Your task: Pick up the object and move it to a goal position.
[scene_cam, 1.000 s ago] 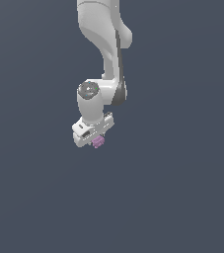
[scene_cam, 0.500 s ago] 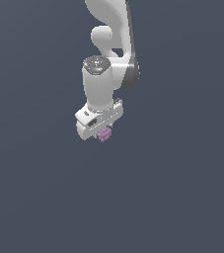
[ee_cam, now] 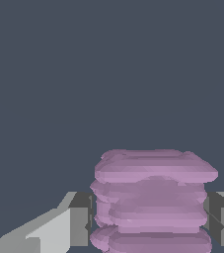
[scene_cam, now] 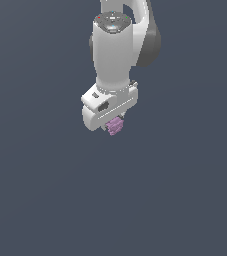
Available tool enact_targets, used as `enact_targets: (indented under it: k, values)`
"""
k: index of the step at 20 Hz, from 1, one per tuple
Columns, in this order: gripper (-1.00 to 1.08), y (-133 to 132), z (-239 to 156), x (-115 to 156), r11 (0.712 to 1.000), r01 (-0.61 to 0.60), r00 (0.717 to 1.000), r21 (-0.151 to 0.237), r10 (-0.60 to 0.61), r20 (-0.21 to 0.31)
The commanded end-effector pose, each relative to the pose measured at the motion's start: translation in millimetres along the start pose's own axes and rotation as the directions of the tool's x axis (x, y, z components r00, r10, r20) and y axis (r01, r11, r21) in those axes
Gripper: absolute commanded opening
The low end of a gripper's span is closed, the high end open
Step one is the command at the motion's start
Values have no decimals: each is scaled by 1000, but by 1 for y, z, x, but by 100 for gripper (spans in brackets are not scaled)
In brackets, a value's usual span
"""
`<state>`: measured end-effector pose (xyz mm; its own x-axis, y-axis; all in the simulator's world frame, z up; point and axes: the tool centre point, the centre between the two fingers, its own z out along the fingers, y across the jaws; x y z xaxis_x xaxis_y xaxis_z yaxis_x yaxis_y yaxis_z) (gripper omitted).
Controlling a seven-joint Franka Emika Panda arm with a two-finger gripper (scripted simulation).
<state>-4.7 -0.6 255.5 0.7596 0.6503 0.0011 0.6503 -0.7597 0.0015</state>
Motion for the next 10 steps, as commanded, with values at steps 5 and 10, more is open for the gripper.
enact_targets:
  k: [5, 10]
  values:
    - [-100, -4, -31, 14, 1000, -1, 1000, 2, 1, 1]
    - [-100, -5, -39, 18, 1000, -1, 1000, 2, 1, 1]
